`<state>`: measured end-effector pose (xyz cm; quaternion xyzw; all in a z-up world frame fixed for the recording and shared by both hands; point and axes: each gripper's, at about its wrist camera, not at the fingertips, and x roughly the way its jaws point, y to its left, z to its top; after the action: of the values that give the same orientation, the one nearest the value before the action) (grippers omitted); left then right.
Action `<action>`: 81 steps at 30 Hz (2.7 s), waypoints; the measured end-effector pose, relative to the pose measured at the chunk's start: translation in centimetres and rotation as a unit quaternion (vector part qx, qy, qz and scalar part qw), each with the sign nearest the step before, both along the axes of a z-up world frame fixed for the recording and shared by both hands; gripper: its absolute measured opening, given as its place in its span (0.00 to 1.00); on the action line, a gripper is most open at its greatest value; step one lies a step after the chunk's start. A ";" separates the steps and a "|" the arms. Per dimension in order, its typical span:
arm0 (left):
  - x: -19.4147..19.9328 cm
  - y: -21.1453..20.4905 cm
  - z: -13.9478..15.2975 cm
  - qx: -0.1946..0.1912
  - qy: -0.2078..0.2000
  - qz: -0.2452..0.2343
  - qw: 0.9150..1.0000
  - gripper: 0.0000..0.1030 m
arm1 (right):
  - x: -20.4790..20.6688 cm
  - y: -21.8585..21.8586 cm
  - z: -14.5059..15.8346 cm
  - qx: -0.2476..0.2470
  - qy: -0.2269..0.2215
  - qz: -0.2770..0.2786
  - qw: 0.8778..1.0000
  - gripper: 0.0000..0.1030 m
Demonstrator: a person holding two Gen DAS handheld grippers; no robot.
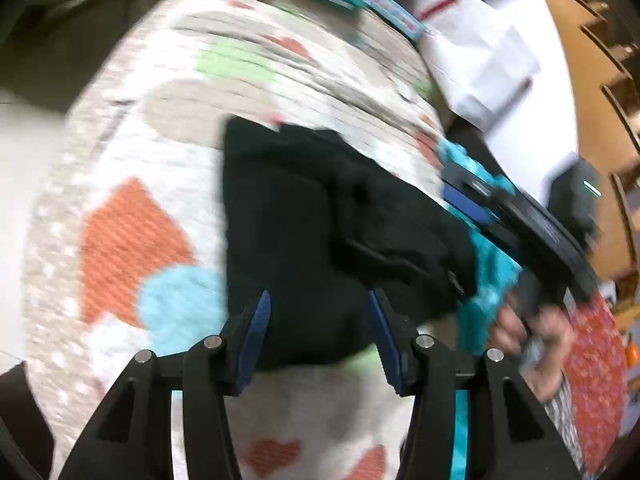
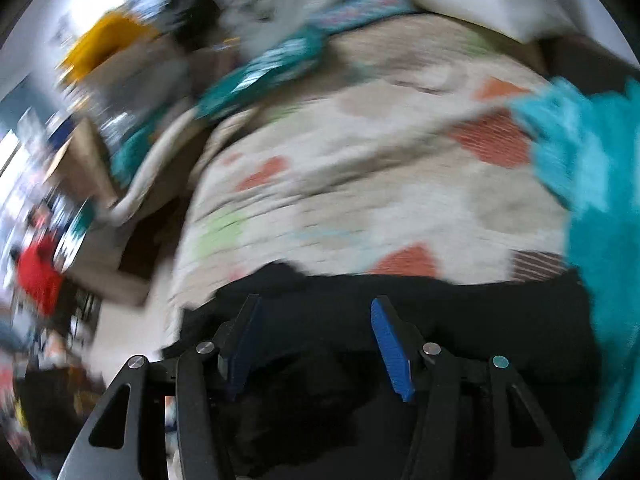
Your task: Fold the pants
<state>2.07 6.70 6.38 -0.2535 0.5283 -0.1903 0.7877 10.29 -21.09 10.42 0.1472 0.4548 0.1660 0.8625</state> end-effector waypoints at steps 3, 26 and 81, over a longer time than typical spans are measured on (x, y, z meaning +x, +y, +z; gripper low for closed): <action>0.6 1.1 -0.8 -0.008 0.002 0.011 1.000 0.48 | -3.0 4.7 1.7 -0.015 -0.050 0.088 0.995 0.58; 1.4 1.4 -3.7 -0.064 0.002 0.009 0.998 0.49 | -3.2 -1.8 -0.9 -0.080 0.009 -0.091 0.993 0.73; 1.4 4.2 -4.9 -0.046 0.039 0.095 0.994 0.12 | 5.6 22.9 -3.4 -0.200 0.110 0.173 0.958 0.13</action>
<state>3.52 10.95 1.49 -0.3454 0.5229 -0.1288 0.7686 15.87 1.78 7.02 -0.0923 0.5892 0.2010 0.7771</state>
